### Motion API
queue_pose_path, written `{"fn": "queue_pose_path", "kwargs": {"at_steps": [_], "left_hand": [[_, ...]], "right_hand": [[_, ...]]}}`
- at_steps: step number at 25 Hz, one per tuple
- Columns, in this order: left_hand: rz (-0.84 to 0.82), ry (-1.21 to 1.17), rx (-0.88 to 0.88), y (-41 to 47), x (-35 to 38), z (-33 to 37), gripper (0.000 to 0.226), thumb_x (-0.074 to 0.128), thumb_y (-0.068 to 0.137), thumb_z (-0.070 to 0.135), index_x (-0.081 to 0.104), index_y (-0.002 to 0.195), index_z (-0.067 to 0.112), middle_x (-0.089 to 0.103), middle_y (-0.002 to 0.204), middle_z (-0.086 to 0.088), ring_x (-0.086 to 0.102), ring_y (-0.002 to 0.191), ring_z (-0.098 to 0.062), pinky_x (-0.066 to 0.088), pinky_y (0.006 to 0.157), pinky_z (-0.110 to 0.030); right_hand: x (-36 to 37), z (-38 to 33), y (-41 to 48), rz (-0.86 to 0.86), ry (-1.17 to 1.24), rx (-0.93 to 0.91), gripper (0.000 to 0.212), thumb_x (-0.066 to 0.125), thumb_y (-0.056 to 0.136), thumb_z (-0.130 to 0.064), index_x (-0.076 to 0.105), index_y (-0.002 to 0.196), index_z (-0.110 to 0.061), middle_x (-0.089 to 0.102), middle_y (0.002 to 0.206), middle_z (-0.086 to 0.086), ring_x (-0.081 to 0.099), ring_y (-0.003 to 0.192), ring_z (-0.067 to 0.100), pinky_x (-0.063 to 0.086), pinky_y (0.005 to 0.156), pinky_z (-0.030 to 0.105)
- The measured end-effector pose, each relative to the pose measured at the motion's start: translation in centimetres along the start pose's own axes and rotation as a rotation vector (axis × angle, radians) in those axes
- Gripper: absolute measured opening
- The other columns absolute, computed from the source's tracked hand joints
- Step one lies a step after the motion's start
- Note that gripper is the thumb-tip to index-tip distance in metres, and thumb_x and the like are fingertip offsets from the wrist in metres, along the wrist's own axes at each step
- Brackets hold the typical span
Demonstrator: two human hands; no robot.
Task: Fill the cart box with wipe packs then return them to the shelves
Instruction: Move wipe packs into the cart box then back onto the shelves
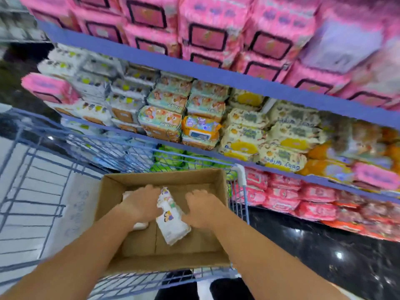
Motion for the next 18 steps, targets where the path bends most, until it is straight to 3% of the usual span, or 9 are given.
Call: {"fn": "queue_pose_path", "kwargs": {"at_steps": [5,8,9,12,16,18], "left_hand": [[-0.015,0.014,0.071,-4.3,-1.9,5.1,0.064,0.054,0.095,0.049,0.035,0.149,0.022,0.043,0.141,-0.004,0.045,0.132,-0.026,0.043,0.105,-0.037],[-0.031,0.014,0.088,-6.1,-3.4,9.6,0.063,0.052,0.096,0.047,0.036,0.151,0.02,0.044,0.142,-0.002,0.047,0.132,-0.023,0.042,0.107,-0.034],[-0.06,0.013,0.097,-6.4,-3.8,11.3,0.06,0.052,0.097,0.047,0.039,0.149,0.02,0.047,0.136,0.0,0.05,0.128,-0.02,0.044,0.104,-0.031],[-0.103,0.038,0.151,-8.3,-6.3,19.1,0.046,0.052,0.093,0.049,0.052,0.132,0.023,0.052,0.121,0.004,0.058,0.114,-0.017,0.047,0.088,-0.028],[-0.032,0.009,0.253,-10.1,-11.3,30.6,0.049,0.051,0.099,0.047,0.048,0.142,0.024,0.048,0.146,0.001,0.052,0.115,-0.016,0.044,0.097,-0.028],[0.033,-0.013,0.297,-10.9,-14.7,36.8,0.057,0.051,0.101,0.048,0.038,0.152,0.026,0.038,0.157,0.002,0.046,0.135,-0.018,0.04,0.108,-0.031]], "right_hand": [[-4.7,3.4,-7.5,0.122,0.008,-0.002,0.066,0.052,0.081,-0.062,0.055,0.121,-0.009,0.056,0.118,0.016,0.053,0.113,0.037,0.044,0.094,0.046],[-6.9,7.0,-12.5,0.163,0.016,0.006,0.068,0.055,0.082,-0.06,0.054,0.123,-0.006,0.054,0.126,0.019,0.053,0.115,0.038,0.047,0.092,0.047],[-7.5,8.6,-14.0,0.161,0.022,0.02,0.067,0.057,0.083,-0.058,0.054,0.125,-0.005,0.053,0.128,0.02,0.055,0.111,0.039,0.049,0.089,0.048],[-9.3,14.1,-19.0,0.141,0.018,0.05,0.054,0.063,0.087,-0.05,0.058,0.117,-0.005,0.059,0.109,0.018,0.056,0.093,0.037,0.053,0.077,0.048],[-13.4,21.8,-25.9,0.161,0.011,0.068,0.052,0.062,0.09,-0.049,0.054,0.12,-0.009,0.056,0.119,0.015,0.054,0.107,0.035,0.051,0.085,0.047],[-16.2,26.3,-29.6,0.213,0.011,0.087,0.06,0.062,0.09,-0.051,0.048,0.134,-0.013,0.051,0.132,0.012,0.05,0.121,0.034,0.048,0.093,0.048]]}}
Point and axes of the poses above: each hand's wrist, its own y-axis towards the middle knuckle, its own x-axis out of the palm, z = x × y, the point moved 9 cm from there along y, towards the middle knuckle
